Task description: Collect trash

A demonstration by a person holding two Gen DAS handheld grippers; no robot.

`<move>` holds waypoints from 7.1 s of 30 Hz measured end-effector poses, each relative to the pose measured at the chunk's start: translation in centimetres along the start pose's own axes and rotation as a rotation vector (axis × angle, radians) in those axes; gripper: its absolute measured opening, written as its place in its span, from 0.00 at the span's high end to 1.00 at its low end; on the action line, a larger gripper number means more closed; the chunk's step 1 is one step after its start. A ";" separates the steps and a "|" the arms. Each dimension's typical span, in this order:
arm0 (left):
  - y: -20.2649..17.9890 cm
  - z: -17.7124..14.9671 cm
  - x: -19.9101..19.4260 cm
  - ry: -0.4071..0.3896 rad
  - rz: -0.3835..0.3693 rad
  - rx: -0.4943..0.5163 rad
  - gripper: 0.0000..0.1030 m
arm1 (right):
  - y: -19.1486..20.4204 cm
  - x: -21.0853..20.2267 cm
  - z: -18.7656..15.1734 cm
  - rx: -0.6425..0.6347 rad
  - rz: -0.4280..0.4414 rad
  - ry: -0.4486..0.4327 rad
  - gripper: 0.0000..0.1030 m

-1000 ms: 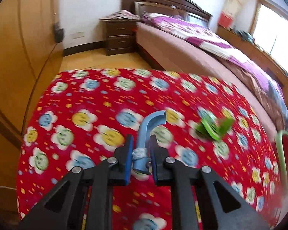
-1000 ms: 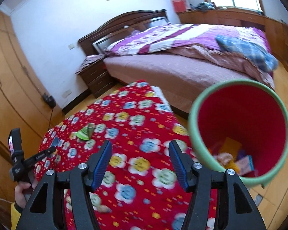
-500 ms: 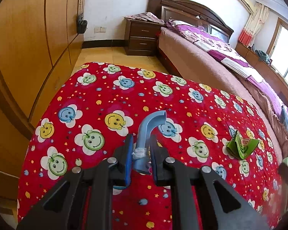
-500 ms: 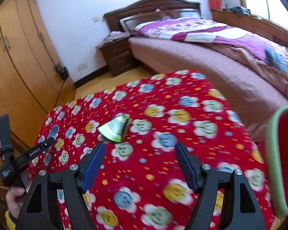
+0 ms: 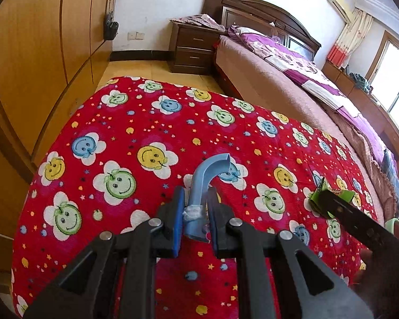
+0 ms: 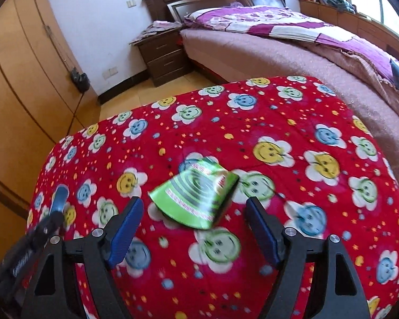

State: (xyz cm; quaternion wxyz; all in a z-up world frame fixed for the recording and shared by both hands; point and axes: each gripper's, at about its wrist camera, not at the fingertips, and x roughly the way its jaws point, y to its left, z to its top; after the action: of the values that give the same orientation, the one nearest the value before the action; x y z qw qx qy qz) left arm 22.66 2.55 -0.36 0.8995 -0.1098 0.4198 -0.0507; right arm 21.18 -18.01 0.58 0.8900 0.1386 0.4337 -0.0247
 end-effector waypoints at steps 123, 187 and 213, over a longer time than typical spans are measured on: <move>-37.5 -18.1 -9.6 0.188 -0.465 0.668 0.47 | -34.4 -28.1 -20.6 0.569 -0.220 -0.376 0.26; -10.1 -15.7 -19.0 -0.064 -0.034 0.250 0.47 | -10.5 -26.4 -20.4 0.008 -0.113 -0.360 0.26; -10.1 -15.8 -19.1 -0.083 -0.011 0.238 0.47 | -10.9 -26.1 -20.6 0.013 -0.110 -0.347 0.26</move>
State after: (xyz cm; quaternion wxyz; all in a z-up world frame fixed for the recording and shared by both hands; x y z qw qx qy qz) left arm -1.68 -6.16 6.46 0.9226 -0.0065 0.3724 -0.1004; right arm -12.57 -24.92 6.39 0.9479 0.1142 0.2801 -0.0998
